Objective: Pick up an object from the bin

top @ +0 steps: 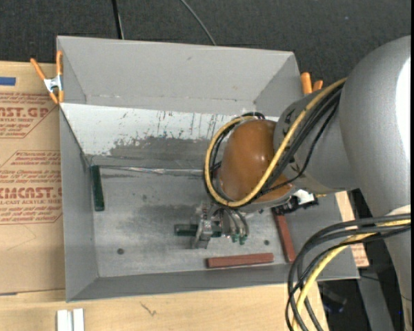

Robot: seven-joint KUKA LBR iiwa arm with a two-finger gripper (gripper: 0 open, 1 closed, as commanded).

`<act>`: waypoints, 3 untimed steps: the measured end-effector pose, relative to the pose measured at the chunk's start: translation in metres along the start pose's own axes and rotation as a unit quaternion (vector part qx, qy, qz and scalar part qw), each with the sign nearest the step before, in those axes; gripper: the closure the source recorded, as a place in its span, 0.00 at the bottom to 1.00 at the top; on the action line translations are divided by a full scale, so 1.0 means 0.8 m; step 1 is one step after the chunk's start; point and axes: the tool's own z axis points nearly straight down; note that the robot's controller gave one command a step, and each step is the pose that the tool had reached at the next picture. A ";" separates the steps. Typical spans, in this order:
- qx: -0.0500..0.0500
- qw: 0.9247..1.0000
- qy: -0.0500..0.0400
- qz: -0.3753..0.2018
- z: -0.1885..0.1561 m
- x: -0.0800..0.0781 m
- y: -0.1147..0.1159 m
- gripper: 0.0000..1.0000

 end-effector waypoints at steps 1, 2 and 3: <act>0.000 1.000 0.000 0.000 0.000 0.000 0.000 1.00; 0.000 1.000 0.001 0.000 -0.001 0.000 0.000 1.00; 0.001 1.000 0.001 0.000 -0.006 0.001 0.000 1.00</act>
Offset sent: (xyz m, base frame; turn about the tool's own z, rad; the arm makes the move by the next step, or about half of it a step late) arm 0.0001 0.0000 0.0150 0.0000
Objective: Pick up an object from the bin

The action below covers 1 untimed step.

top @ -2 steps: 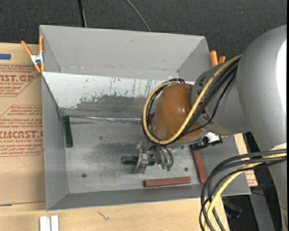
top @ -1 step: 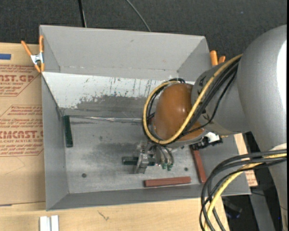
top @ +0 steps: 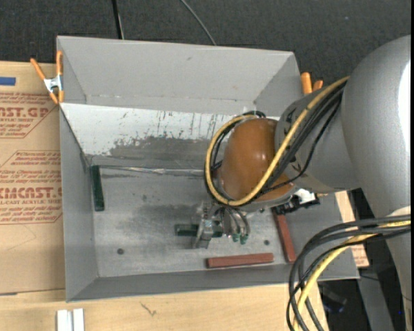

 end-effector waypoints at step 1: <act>0.000 1.000 0.000 0.000 -0.003 0.000 0.000 1.00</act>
Offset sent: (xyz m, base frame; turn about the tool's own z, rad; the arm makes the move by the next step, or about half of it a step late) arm -0.0001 -0.0001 0.0517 0.0000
